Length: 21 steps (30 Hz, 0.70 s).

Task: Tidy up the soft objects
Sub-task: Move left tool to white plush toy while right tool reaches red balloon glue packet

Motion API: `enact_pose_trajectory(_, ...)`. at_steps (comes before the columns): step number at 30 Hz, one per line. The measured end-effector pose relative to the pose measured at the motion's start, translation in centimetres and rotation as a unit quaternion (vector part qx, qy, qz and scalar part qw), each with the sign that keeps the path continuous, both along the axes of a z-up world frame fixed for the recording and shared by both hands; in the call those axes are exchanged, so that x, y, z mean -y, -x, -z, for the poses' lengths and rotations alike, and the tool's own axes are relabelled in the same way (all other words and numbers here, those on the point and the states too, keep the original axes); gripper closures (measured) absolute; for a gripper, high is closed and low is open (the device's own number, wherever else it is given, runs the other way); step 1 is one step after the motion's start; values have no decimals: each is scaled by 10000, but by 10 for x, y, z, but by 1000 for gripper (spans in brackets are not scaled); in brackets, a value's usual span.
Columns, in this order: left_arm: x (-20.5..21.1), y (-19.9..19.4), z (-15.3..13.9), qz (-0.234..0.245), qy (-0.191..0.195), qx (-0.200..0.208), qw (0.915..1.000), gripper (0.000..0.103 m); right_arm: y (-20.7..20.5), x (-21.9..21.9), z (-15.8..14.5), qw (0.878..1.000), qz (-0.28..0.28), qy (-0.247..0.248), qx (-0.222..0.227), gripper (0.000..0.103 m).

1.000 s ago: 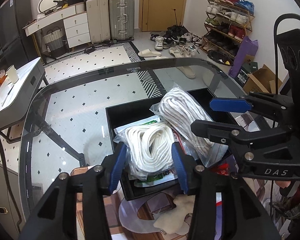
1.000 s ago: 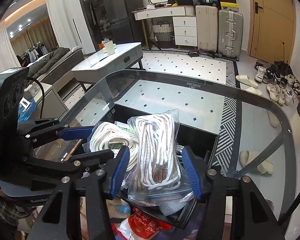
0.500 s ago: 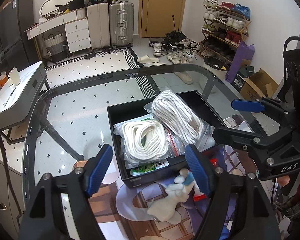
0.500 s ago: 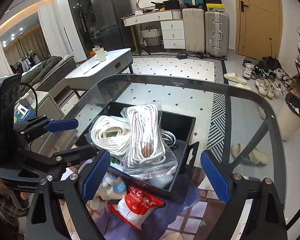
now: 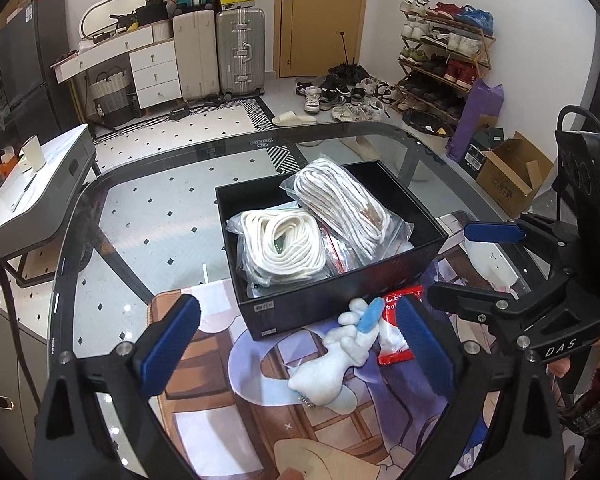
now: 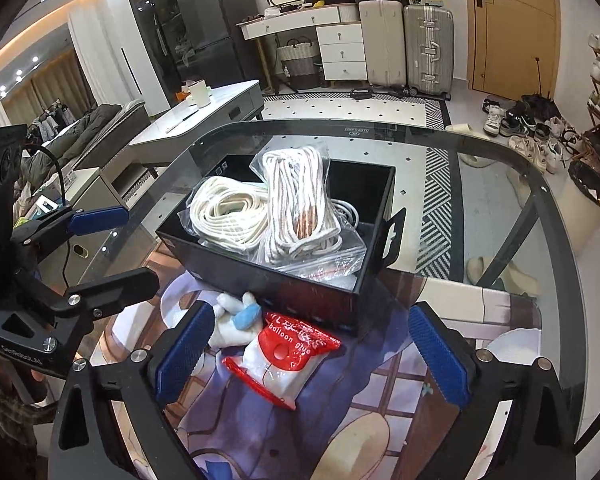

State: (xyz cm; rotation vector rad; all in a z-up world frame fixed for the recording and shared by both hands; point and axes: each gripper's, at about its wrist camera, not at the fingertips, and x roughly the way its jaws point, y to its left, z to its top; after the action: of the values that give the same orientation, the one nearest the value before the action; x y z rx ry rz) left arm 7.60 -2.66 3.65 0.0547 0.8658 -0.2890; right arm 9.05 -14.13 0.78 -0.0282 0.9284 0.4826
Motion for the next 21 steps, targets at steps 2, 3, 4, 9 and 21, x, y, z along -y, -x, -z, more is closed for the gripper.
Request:
enact_pose_trajectory(2,0,4,3,19,-31,-15,10000,4,3,-1,4,10000,-12,16,-31,4)
enact_pose_trajectory(3,0,5,4,29,-40,-24,10000,4,4,-1,6,10000,-21,18,-55,3)
enact_pose_trajectory(4,1,7,6,40,-30,-44,10000,4,5,-2,8,10000,-26,26,-81,3)
enact_pose_trajectory(9,-1,13,17,49,55,-160,9998,4,6,-10,18,9997,-102,105,-204,3)
enact_pose_trajectory(21,-7,22,36,63,23,-278,9996,4,6,-33,36,9984,-169,415,-356,3)
